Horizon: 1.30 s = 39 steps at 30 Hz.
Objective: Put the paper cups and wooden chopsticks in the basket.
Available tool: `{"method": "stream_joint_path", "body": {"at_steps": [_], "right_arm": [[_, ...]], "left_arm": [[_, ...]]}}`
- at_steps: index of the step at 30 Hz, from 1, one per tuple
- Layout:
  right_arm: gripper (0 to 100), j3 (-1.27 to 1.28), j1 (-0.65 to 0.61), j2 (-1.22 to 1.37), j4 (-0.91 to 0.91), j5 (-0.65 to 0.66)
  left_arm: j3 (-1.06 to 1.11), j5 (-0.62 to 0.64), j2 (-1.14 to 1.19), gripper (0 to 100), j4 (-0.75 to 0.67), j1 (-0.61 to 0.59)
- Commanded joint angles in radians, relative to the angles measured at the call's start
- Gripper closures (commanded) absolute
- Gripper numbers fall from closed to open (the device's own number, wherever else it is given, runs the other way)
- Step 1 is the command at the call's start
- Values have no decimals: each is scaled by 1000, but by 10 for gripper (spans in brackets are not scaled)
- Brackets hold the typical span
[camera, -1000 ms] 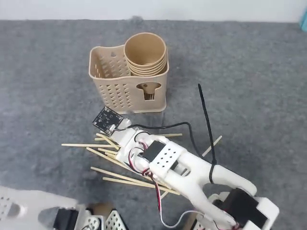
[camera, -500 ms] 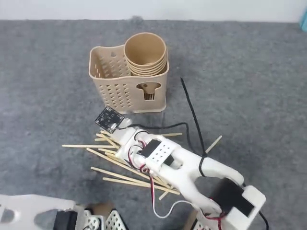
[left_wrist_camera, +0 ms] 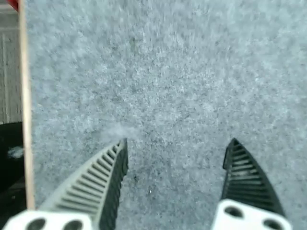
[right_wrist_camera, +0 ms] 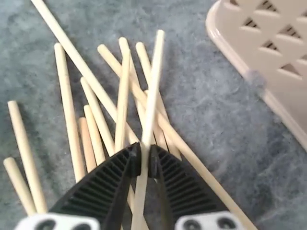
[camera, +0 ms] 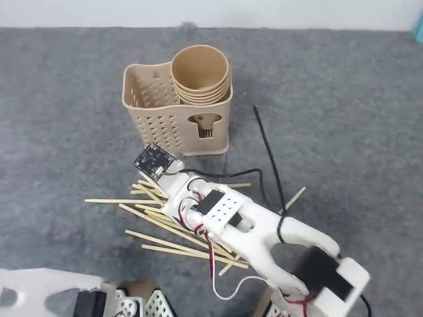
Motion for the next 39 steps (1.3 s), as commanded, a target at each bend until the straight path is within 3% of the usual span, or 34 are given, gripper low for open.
{"method": "stream_joint_path", "body": {"at_steps": [1, 10, 18, 29, 35, 39], "right_arm": [[993, -54, 10, -166, 70, -9], [991, -57, 13, -561, 137, -5], [991, -190, 33, -776, -25, -12], [991, -222, 68, -725, -455, -12], [991, -261, 151, -518, -803, -12], [991, -402, 186, -323, -868, -12]], "left_arm": [[-68, 5, 21, 690, -37, -5], [-254, 5, 181, 690, -26, -23], [-309, 5, 250, 690, -26, -17], [-305, 5, 253, 690, -28, -17], [-308, 5, 253, 690, -29, -25], [-306, 5, 253, 690, -34, -26]]}}
